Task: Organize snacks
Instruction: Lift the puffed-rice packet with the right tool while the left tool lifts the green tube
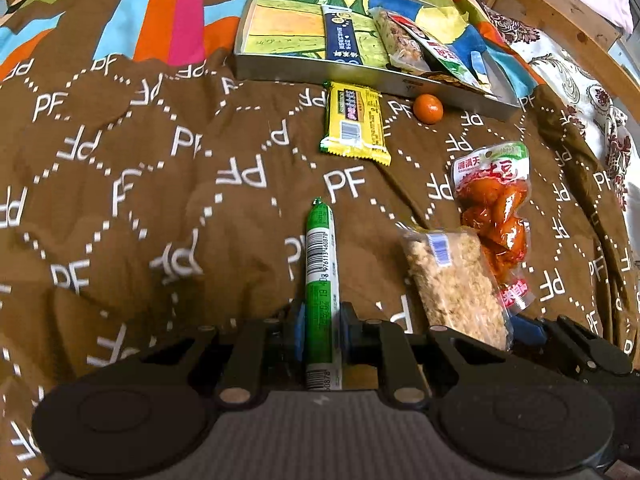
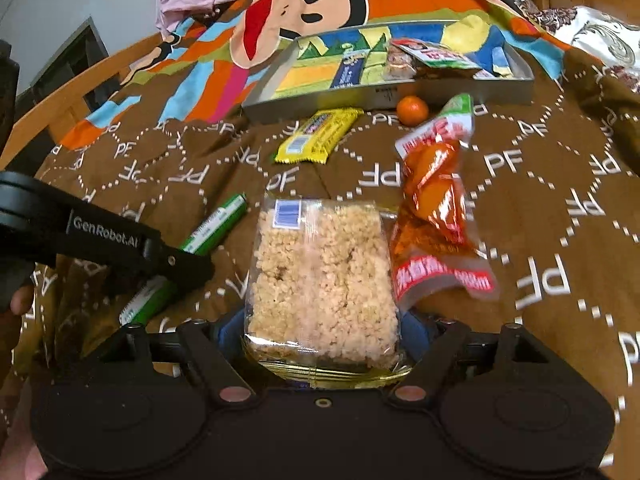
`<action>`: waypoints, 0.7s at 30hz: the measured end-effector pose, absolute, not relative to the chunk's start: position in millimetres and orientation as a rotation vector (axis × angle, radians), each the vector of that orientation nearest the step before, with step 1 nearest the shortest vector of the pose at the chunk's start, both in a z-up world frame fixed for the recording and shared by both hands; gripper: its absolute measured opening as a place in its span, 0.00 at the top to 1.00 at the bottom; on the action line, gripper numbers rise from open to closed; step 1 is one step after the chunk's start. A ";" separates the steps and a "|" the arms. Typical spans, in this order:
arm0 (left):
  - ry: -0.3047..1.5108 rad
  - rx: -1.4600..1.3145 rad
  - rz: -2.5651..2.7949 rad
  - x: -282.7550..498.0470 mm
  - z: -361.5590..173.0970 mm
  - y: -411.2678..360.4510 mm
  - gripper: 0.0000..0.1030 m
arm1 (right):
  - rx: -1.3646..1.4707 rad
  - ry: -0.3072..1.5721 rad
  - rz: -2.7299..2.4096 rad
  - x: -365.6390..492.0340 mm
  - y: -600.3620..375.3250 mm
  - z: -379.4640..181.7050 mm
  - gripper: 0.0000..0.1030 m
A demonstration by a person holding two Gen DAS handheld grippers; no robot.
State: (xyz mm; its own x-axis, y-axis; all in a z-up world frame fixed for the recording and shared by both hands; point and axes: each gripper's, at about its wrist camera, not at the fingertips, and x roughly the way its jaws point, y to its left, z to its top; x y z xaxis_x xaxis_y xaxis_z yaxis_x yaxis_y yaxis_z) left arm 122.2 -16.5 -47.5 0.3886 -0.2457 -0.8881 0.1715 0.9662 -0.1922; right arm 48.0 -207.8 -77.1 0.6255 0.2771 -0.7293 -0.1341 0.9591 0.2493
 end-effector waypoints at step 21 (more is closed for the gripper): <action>1.098 -0.195 -0.254 103.2 -28.5 2.3 0.82 | 0.005 0.701 0.197 2.1 -180.5 -56.6 0.27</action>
State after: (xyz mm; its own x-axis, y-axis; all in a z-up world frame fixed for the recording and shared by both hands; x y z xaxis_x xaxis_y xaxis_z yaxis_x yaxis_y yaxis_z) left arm 103.2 2.3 -28.5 0.4312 -0.2986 -0.8514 0.1064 0.9539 -0.2806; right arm 2.1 -180.5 -56.6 0.7466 0.1822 -0.6398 -0.1788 0.9813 0.0709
